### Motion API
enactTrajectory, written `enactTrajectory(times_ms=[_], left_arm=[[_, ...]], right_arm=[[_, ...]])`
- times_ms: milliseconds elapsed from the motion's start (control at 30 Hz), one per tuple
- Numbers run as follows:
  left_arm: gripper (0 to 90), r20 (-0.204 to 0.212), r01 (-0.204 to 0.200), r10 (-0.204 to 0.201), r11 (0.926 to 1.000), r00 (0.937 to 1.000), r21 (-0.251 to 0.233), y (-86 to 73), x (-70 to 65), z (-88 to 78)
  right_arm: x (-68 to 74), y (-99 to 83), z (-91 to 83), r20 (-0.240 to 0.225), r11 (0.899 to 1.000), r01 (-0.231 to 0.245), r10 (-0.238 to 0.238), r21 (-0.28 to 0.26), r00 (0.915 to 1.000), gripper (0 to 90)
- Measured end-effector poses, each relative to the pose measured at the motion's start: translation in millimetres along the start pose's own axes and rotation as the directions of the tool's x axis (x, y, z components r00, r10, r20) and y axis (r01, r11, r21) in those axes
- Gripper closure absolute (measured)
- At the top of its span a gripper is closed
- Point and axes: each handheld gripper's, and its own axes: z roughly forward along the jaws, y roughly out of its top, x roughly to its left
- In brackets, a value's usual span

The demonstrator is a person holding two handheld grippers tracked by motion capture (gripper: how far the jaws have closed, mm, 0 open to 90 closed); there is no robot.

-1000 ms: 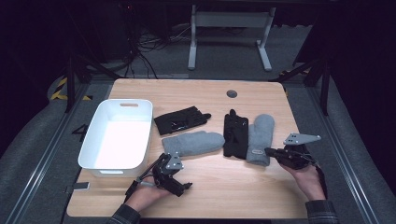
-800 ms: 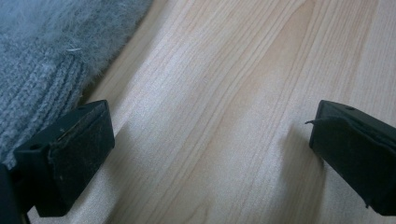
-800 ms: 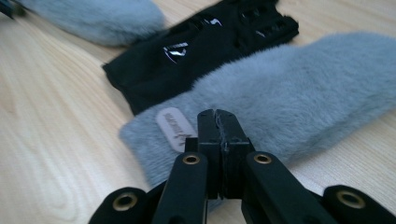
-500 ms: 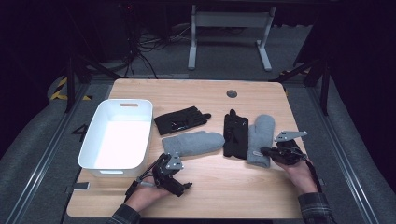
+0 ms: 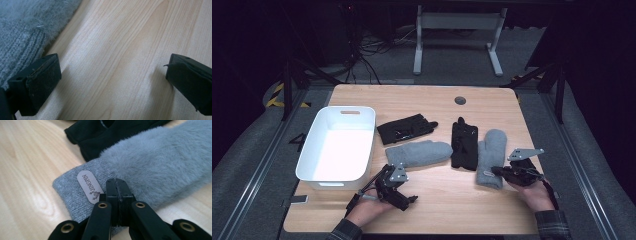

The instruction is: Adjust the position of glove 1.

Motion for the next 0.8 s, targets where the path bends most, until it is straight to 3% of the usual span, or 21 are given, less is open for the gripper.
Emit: enactTrajectory(times_ms=[300,533,800], left_arm=[[0.5,0.0,0.0,0.0,1.0,1.0,0.002,0.1,0.0,-0.1],[0.5,0.0,0.0,0.0,1.0,1.0,-0.001,0.0,0.0,0.0],[0.5,0.0,0.002,-0.002,1.0,1.0,0.001,-0.1,-0.1,-0.1]], right_arm=[[16.9,-5.0,-5.5,-0.006,1.0,0.022,-0.022,0.016,0.9997,90.0],[27.3,-11.1,-9.5,-0.034,1.0,0.022,-0.022,0.014,0.9992,90.0],[45.0,-11.5,-10.0,-0.081,0.998,0.065,-0.064,0.016,0.9947,90.0]])
